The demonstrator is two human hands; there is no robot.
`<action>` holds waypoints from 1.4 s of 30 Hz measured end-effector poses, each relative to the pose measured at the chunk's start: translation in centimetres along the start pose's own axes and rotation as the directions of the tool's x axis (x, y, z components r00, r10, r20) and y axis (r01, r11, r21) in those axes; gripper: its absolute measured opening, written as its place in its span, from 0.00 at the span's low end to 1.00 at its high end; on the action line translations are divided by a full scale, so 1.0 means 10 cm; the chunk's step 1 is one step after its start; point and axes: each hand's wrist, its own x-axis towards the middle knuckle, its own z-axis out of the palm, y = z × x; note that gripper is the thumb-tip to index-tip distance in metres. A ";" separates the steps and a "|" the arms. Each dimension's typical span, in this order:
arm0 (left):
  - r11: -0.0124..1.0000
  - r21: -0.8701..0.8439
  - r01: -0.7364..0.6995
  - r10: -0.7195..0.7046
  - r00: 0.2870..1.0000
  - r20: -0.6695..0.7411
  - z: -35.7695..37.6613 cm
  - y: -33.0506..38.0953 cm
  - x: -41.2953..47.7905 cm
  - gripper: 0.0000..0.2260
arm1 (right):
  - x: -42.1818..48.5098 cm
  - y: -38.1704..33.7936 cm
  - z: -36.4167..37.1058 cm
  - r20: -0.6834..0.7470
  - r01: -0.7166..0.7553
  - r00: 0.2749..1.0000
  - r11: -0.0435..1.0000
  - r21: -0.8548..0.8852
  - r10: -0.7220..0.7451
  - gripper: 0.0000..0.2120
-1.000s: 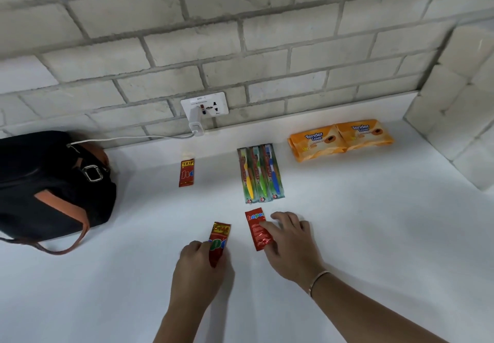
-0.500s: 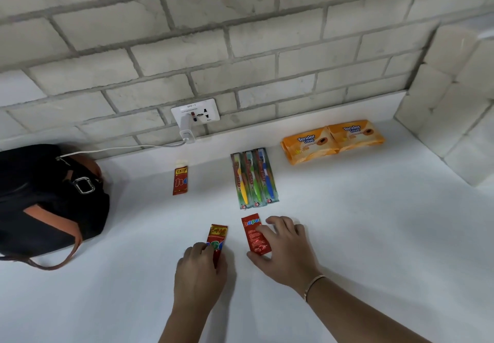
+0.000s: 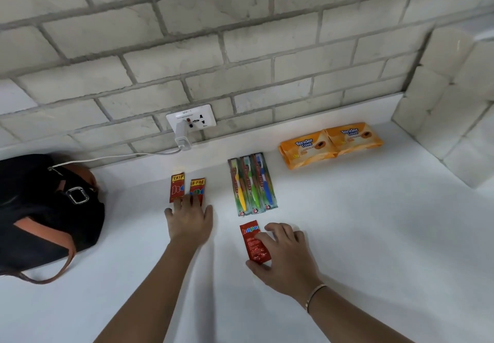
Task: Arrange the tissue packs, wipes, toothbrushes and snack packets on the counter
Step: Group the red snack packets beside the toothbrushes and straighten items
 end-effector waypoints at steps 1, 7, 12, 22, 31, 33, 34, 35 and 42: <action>1.000 0.007 0.009 -0.009 1.000 0.018 0.01 -0.03 0.09 0.27 | 0.00 0.00 0.01 -0.002 0.002 1.000 1.000 -0.004 -0.002 0.31; 1.000 0.006 0.013 -0.013 1.000 0.013 0.08 -0.12 0.33 0.28 | 0.00 0.01 0.01 -0.011 0.010 1.000 1.000 -0.013 -0.011 0.30; 0.999 -0.053 -0.012 0.010 0.999 -0.045 0.10 -0.12 0.27 0.27 | 0.00 0.01 0.00 -0.033 0.027 0.999 0.999 -0.026 -0.028 0.28; 0.919 -0.394 0.004 -0.013 1.000 -0.022 0.09 0.43 -0.92 0.16 | -0.04 0.02 0.00 -0.074 0.041 0.997 0.998 0.042 -0.037 0.13; 0.913 -0.408 0.014 0.014 0.998 0.063 0.08 0.52 -1.30 0.28 | -0.10 0.04 0.01 -0.110 0.152 0.984 0.984 0.088 -0.142 0.16; 0.911 -0.412 0.007 0.019 0.998 0.060 0.06 0.53 -1.30 0.28 | -0.09 0.02 -0.02 -0.068 0.189 0.980 0.980 0.058 -0.185 0.20; 0.907 -0.422 0.010 0.019 0.998 0.065 0.04 0.53 -1.31 0.28 | -0.08 0.01 -0.04 -0.056 0.200 0.979 0.978 0.053 -0.197 0.21; 0.900 -0.435 0.015 0.019 0.997 0.072 0.03 0.53 -1.31 0.28 | -0.07 0.01 -0.04 -0.051 0.207 0.978 0.977 0.053 -0.204 0.21; 0.864 -0.503 0.013 -0.014 1.000 0.001 0.11 0.50 -1.32 0.22 | -0.10 0.04 0.07 -0.214 0.217 0.955 0.976 0.032 -0.205 0.06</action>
